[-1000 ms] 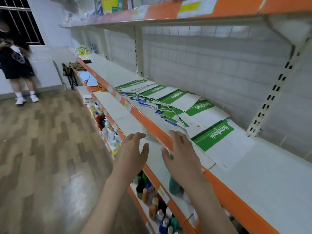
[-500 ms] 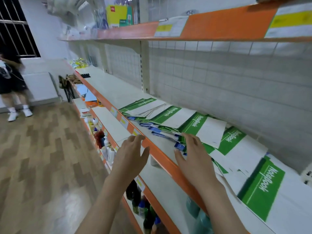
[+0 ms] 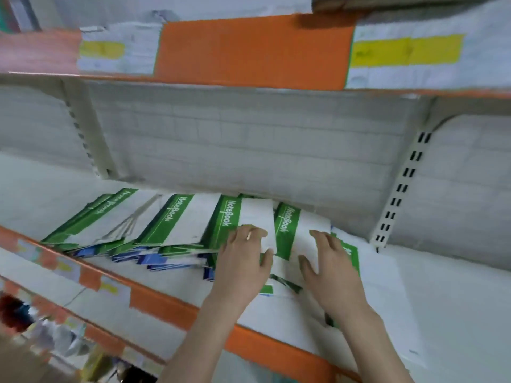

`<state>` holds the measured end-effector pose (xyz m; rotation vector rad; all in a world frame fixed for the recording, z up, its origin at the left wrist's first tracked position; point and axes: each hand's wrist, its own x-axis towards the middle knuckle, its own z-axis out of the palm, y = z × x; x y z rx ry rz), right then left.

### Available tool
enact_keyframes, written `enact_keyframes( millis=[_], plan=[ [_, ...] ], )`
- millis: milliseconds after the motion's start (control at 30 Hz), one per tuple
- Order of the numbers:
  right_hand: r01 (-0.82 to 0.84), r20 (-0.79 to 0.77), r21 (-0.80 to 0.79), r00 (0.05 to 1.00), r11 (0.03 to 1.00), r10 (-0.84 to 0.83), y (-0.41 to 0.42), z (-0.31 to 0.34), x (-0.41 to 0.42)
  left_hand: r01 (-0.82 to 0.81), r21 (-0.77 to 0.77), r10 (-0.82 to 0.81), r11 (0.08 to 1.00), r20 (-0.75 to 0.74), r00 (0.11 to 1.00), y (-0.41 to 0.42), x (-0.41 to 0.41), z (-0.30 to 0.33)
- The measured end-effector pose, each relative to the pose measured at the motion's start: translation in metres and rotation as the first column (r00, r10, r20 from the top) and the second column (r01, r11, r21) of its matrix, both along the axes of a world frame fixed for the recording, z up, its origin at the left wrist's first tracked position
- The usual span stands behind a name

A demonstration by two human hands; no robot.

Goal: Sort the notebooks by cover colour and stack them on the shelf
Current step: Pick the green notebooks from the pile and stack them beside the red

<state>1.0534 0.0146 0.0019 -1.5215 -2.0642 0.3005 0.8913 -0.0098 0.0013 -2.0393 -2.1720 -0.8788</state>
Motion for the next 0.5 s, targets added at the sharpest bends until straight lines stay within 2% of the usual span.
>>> enact_keyframes(
  millis=[267, 400, 500],
  plan=[
    [0.288, 0.059, -0.115, 0.957, 0.951, -0.283, -0.004, -0.023, 0.055, 0.304, -0.054, -0.304, 0.951, 0.003, 0.953, 0.044, 0.061, -0.013],
    [0.329, 0.090, -0.131, 0.943, 0.935, -0.319, -0.002, -0.032, 0.058, 0.364, -0.074, -0.366, 0.929, -0.013, 0.931, 0.058, 0.073, -0.020],
    [0.356, 0.168, -0.132, 0.928, 0.925, -0.333, 0.001, -0.039, 0.048, 0.371, -0.121, -0.377, 0.921, -0.033, 0.925, 0.066, 0.075, -0.027]
  ],
)
